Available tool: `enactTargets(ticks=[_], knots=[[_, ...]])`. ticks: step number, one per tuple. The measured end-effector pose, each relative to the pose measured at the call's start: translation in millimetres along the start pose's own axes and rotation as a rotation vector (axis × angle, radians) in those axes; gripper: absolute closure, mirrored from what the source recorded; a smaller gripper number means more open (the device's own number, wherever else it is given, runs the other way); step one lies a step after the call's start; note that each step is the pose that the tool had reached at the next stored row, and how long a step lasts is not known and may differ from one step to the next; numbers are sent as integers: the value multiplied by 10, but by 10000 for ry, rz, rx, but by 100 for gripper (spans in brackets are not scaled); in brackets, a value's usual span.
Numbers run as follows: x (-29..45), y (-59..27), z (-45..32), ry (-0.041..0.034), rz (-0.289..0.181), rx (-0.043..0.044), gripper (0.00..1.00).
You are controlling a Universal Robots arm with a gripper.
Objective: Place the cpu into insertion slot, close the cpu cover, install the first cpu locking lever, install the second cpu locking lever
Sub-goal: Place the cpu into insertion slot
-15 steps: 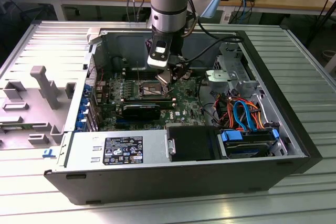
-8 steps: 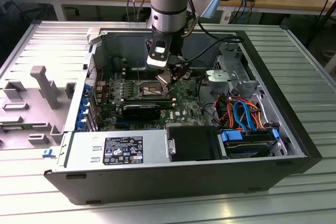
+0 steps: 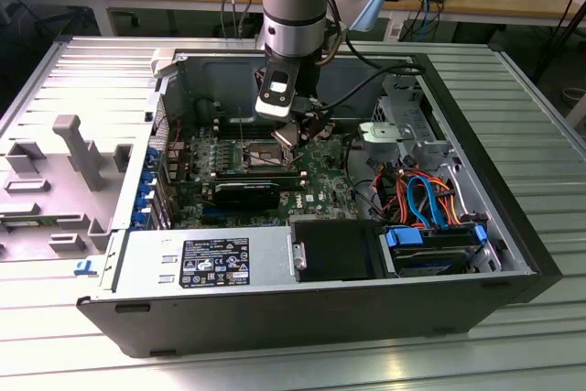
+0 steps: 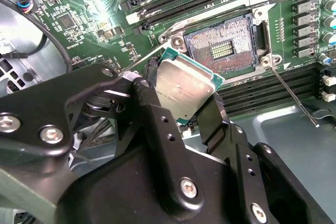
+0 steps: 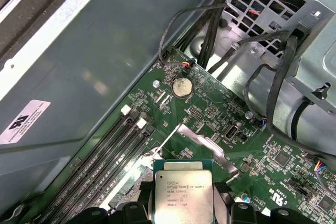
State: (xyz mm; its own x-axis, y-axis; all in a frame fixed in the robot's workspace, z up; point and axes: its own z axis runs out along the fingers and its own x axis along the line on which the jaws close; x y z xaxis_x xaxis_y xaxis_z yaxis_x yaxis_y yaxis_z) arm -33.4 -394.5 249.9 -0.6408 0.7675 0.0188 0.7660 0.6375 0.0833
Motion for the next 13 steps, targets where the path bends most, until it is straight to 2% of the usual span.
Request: enactTargets(ticks=[13], knots=[[0,0,3,-17,203,-4,46]])
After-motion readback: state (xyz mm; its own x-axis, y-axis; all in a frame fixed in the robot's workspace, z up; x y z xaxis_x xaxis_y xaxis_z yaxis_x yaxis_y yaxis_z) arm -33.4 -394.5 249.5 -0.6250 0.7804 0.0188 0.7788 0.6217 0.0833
